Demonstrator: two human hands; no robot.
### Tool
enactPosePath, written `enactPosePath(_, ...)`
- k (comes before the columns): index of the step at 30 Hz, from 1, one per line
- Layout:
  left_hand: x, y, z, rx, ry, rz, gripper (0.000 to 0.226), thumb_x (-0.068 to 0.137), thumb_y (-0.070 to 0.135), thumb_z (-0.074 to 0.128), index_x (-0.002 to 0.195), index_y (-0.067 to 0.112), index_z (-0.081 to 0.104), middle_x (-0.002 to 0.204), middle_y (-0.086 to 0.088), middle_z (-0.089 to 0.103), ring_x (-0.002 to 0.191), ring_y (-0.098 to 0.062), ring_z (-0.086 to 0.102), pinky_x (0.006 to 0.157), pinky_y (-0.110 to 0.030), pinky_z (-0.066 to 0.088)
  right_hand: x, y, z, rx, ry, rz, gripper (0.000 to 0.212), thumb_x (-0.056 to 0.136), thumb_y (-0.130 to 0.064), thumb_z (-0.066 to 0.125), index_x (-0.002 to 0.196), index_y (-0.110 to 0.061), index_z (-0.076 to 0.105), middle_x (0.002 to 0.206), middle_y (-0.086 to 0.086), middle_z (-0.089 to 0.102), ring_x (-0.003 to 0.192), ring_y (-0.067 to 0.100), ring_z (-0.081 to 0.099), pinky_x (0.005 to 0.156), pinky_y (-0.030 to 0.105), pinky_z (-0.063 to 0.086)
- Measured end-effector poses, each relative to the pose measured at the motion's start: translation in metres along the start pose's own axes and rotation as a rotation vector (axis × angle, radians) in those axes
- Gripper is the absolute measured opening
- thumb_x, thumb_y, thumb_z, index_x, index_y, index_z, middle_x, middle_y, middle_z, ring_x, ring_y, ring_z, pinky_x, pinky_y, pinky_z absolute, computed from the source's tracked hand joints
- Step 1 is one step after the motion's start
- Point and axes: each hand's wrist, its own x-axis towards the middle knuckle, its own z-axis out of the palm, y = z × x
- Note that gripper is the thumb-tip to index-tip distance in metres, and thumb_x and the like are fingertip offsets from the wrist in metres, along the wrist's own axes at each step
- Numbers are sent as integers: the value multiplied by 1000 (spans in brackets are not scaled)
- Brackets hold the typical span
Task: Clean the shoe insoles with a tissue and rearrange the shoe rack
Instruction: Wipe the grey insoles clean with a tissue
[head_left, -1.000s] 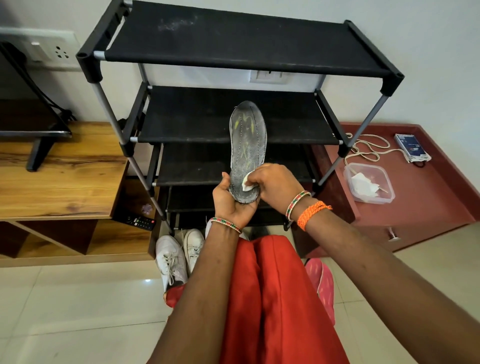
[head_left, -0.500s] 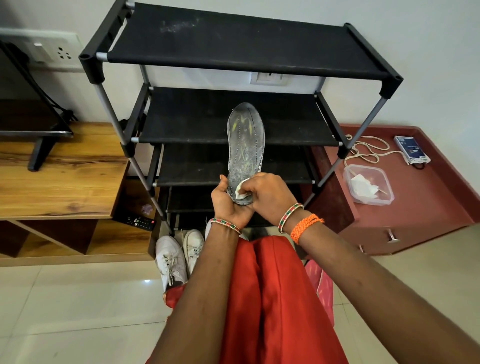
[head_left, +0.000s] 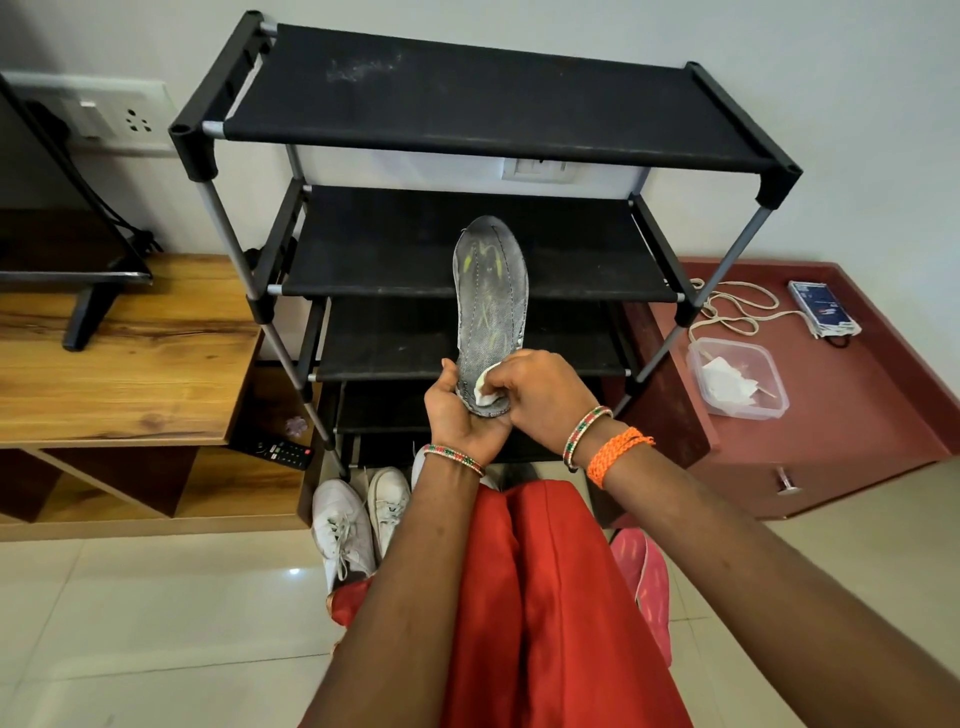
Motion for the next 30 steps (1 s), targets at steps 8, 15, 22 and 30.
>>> enactPosePath(8,2,-1,0,-29,20,1,52,97,45,30,112,4,58,96,-13,66,87,-25,65,88,-31,50,-17,0,1,325,88,-22,37,68,14,53,84,-10,75,84,7,73,80,15,67,78,19,52)
enactPosePath(15,5,-1,-5,-17,-11,30,54,98,42,27,108,0,59,92,-15,68,81,-25,68,76,-34,56,-15,-16,8,241,197,161,24,71,-6,55,79,-17,74,80,2,72,80,17,64,72,28,51)
enactPosePath(22,-2,-7,-2,-20,28,-9,48,92,41,39,105,0,58,101,-14,61,92,-24,59,100,-29,40,-19,-21,7,541,255,246,31,74,12,58,79,-13,75,78,3,73,75,5,67,69,10,50)
enactPosePath(30,-9,-10,0,-24,30,-21,44,97,27,31,84,4,65,79,-8,67,75,-19,68,72,-27,56,-1,-18,9,418,285,205,30,78,7,58,91,-15,75,91,1,74,88,10,67,83,20,52)
